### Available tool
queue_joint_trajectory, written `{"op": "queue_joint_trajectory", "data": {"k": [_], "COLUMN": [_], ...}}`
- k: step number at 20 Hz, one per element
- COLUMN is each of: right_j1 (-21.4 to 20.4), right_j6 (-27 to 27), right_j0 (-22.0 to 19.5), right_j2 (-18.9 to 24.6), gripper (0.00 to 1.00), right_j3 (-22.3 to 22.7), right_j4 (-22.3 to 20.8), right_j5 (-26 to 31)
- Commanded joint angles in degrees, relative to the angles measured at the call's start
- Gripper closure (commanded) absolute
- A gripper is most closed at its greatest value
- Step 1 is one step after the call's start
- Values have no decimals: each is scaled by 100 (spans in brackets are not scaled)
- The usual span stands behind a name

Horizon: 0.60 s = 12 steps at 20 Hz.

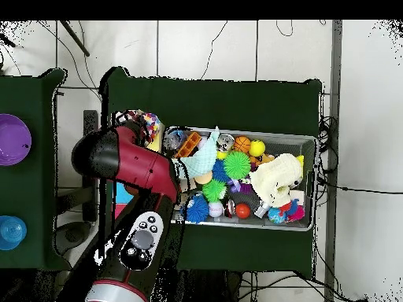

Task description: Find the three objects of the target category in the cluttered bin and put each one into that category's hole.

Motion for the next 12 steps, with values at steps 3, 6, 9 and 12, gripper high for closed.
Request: {"op": "queue_joint_trajectory", "data": {"k": [3, 6, 9, 12], "right_j1": [-140, -167, -174, -190], "right_j6": [1039, 1036, 1047, 1062], "right_j0": [-262, -260, -259, -253], "right_j2": [1070, 1071, 1042, 1024], "gripper": [100, 100, 100, 100], "right_j3": [931, 1010, 1022, 1023], "right_j4": [48, 29, 43, 62], "right_j5": [-365, -366, -234, -69]}}
